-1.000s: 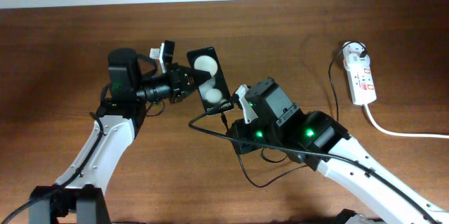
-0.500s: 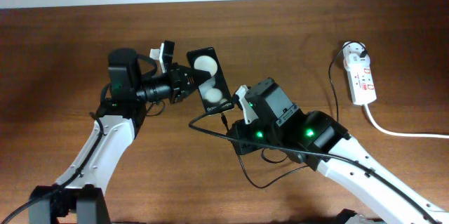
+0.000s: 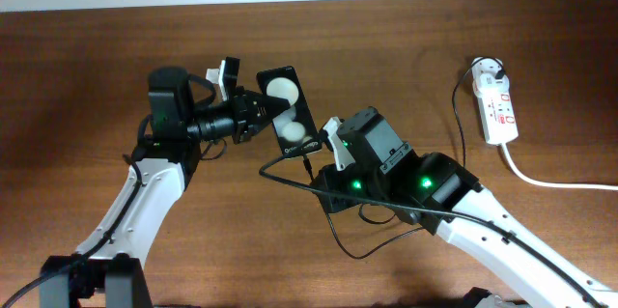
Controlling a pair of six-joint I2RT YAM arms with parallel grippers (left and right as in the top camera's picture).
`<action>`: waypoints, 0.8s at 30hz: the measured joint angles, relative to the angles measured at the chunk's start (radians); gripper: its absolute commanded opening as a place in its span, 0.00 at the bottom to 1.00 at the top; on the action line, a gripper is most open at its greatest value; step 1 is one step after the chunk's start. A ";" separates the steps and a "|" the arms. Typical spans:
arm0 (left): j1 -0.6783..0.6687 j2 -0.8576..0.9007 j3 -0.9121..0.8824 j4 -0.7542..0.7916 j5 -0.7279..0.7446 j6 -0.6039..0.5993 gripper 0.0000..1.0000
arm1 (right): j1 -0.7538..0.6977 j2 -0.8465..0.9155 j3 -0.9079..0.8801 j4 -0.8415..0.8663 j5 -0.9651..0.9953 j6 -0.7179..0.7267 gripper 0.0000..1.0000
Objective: Plug charger to phone and switch on socket
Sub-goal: 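Push the USB-C plug into the phone port with the right gripper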
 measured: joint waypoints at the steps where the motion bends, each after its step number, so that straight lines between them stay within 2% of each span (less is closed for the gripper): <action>1: 0.000 0.000 0.000 -0.003 0.000 0.001 0.00 | 0.000 0.000 0.000 0.000 -0.002 0.000 0.04; 7: 0.002 0.000 0.000 -0.047 -0.007 0.021 0.00 | 0.002 0.000 0.000 0.003 -0.011 0.000 0.04; 24: 0.004 0.000 0.000 -0.045 0.030 0.027 0.00 | 0.005 0.000 0.000 -0.012 -0.010 0.002 0.04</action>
